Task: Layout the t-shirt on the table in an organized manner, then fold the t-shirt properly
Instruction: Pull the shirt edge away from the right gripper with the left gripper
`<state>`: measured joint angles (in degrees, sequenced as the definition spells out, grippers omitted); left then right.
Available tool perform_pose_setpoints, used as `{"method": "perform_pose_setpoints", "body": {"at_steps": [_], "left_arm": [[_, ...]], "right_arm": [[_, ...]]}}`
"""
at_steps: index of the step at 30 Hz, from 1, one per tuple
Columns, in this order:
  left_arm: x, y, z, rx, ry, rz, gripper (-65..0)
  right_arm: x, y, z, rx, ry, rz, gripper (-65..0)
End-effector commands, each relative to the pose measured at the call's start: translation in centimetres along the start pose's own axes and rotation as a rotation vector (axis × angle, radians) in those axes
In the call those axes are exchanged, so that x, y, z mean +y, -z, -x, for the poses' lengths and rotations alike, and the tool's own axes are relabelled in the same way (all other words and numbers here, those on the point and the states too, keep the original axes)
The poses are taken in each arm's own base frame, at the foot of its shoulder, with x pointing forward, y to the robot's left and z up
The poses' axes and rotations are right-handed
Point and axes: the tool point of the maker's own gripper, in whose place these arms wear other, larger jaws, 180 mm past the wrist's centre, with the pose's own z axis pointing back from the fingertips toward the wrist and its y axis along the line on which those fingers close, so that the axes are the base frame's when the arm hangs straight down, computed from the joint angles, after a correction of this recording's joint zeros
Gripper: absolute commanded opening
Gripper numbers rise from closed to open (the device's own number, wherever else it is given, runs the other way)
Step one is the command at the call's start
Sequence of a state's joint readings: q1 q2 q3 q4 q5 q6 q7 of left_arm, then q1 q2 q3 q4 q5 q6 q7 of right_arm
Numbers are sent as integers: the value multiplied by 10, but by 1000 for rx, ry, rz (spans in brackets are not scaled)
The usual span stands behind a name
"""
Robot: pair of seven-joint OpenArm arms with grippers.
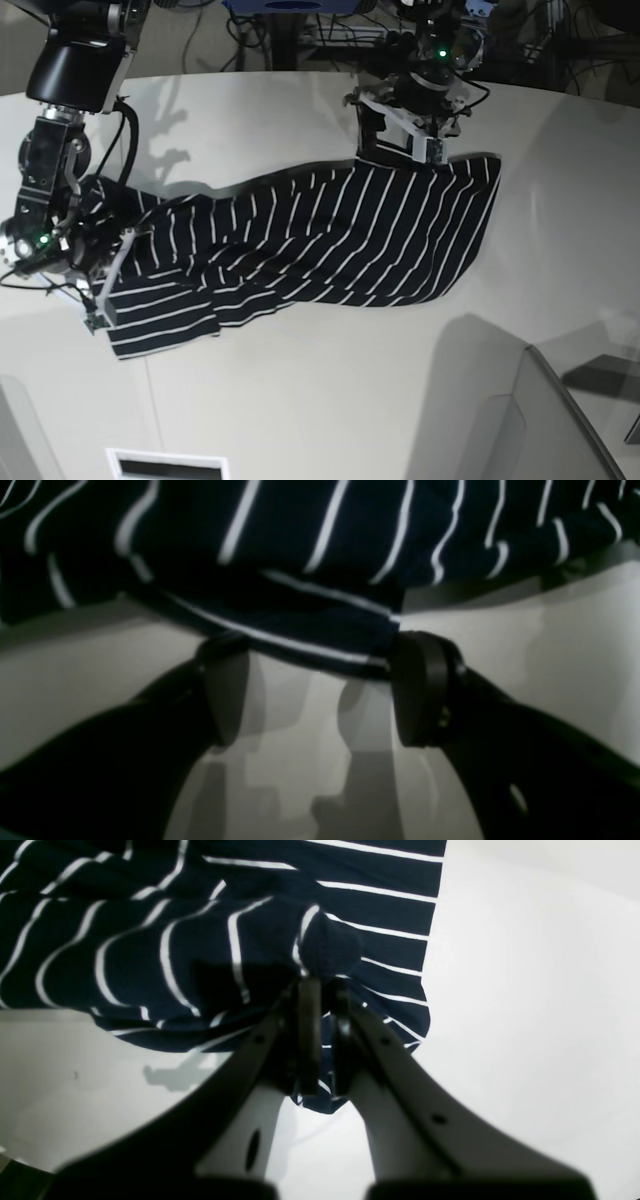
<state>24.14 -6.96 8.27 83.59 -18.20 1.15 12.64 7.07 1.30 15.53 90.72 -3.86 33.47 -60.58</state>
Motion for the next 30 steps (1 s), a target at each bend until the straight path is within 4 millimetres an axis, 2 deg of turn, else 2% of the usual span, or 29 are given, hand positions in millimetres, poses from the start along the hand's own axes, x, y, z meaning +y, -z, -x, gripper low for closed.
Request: {"method": "perform_pose_setpoints", "body": {"at_steps": [1,7,8,10,12,13,15,21,26,30], "left_arm": [[-4,0,3,12,-7,11,-224],[-7,9,10,37,-17,13,-229],[-10,9,12,43,-9,22,-247],[-15,9,15,49,3,36,-346],[-14,9,15,51,4,35,-530],[-14,8,12,45,7,34,-643],[-6,6,6,33,28,29,-650],[25,-14,-32,-31,163,15,-650],[77,-40,-81,-54,175,-116,-650],[126,-70,-120,-99,140,-262,-650]], "right_arm": [[-9,-6,-16,-52,1,21,-648],[-9,-7,-17,-55,1,22,-648],[-9,-7,-17,-55,1,22,-648],[-9,-7,-17,-55,1,22,-648],[-9,-7,-17,-53,1,22,-648],[-9,-7,-17,-52,1,23,-648],[-9,-7,-16,-51,1,24,-648],[-6,-5,-9,-35,-2,17,-648],[-4,-6,-1,-24,-7,15,-648],[-5,-22,3,-54,-20,49,-648]]}}
